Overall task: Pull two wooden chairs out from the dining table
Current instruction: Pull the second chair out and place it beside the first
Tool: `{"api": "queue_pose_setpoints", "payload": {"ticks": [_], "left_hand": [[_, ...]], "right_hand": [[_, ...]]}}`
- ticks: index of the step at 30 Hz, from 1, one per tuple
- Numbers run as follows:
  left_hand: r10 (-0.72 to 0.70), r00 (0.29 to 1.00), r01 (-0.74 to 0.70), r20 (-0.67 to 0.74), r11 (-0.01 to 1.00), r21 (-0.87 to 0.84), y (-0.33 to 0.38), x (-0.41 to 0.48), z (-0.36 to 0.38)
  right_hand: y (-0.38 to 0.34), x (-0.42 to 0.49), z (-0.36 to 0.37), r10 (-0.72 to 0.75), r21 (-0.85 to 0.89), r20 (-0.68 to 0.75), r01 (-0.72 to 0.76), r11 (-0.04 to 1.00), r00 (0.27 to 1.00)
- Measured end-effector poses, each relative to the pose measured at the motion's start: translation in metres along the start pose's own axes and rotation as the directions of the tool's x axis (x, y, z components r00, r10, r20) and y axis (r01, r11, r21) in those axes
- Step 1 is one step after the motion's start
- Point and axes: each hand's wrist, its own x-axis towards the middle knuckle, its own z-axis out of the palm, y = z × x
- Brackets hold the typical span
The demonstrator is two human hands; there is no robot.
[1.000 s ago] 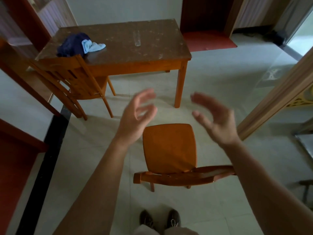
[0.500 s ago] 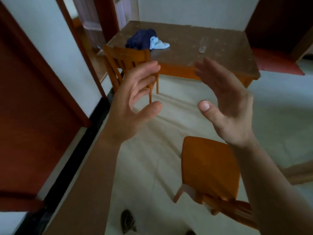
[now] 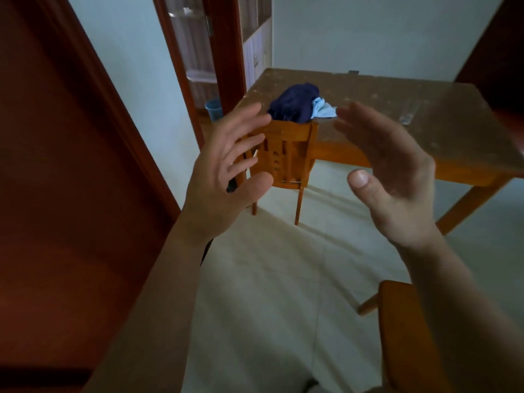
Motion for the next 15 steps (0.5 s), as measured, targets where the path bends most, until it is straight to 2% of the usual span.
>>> {"api": "queue_pose_setpoints", "payload": {"ticks": [7, 11, 15], "left_hand": [[-0.015, 0.998, 0.017, 0.058, 0.999, -0.035, -0.093, 0.095, -0.029], [-0.027, 1.000, 0.027, 0.001, 0.999, 0.029, -0.137, 0.171, -0.056], [-0.050, 0.999, 0.050, -0.011, 0.998, 0.030, -0.179, 0.240, -0.079]], "right_hand": [[0.096, 0.076, 0.016, 0.014, 0.023, -0.065, -0.013, 1.000, 0.998], [0.159, 0.145, 0.028, 0.048, 0.083, -0.069, -0.042, 0.996, 0.996], [0.216, 0.215, 0.036, 0.035, 0.063, -0.038, -0.033, 0.997, 0.999]]}}
